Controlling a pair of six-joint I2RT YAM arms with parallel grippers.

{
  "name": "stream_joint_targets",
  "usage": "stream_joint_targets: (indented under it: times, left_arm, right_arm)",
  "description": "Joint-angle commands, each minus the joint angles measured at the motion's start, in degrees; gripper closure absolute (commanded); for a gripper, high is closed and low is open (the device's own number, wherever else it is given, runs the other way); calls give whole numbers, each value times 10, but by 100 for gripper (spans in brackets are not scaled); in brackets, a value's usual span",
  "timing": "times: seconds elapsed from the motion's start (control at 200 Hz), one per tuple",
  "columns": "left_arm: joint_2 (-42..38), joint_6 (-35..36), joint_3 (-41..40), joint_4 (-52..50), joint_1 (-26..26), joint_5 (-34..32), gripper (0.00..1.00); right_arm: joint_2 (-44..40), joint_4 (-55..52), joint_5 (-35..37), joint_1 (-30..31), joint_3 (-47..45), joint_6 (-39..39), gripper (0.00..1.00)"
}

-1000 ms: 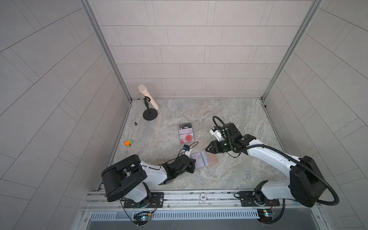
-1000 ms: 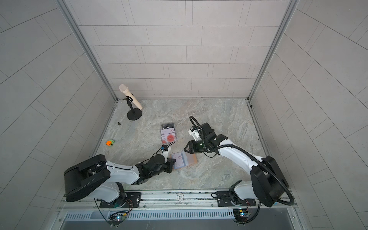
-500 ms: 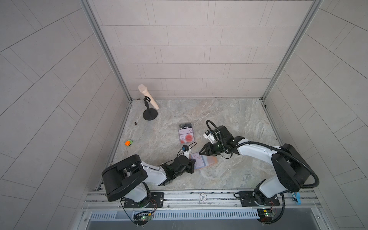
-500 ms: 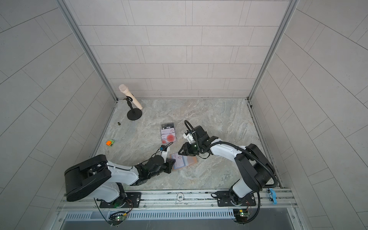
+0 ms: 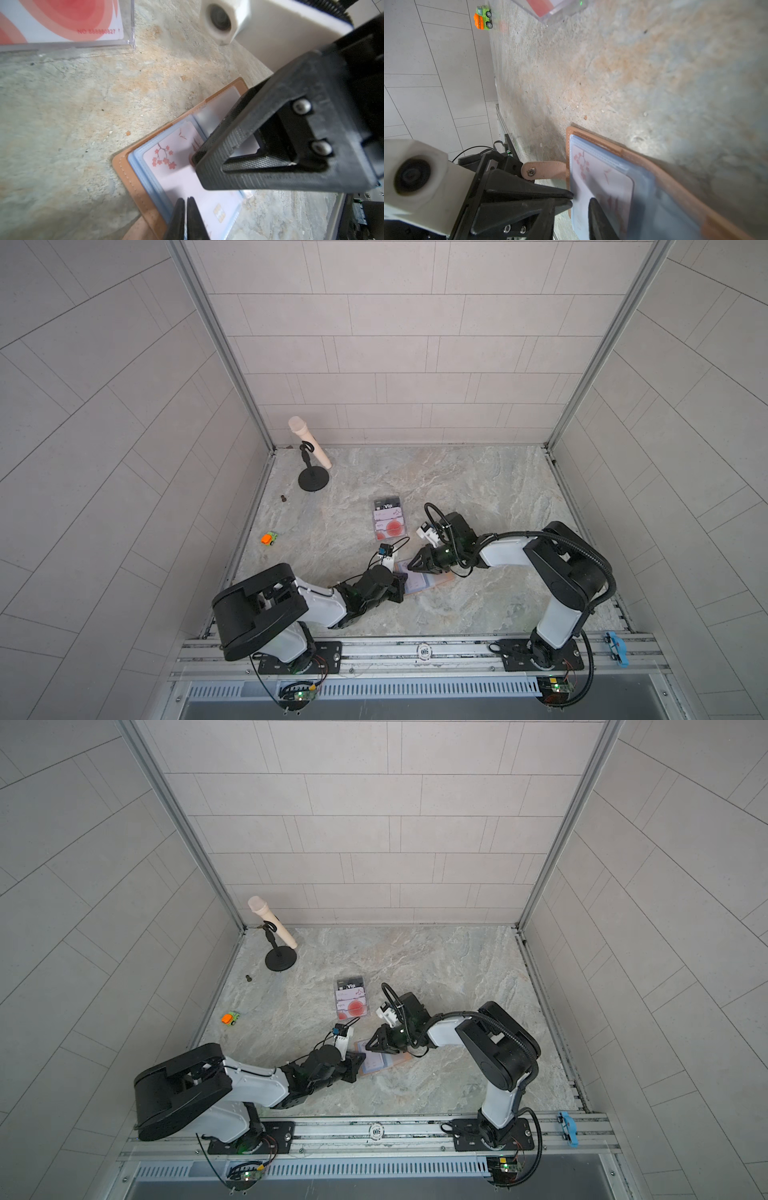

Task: Take the credit cards out of the card holder
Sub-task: Take out the credit card from the card slot.

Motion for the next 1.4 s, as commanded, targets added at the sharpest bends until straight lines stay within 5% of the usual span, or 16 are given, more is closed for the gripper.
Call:
stream_joint_targets:
  times: [0.0, 1.397]
  left_arm:
    - [11, -3, -23, -83, -3, -1, 89]
    - [14, 4, -10, -105, -3, 4, 89]
  right_arm:
    - [3, 23, -13, -7, -7, -5, 69]
    - [9, -46, -40, -54, -23, -72, 73]
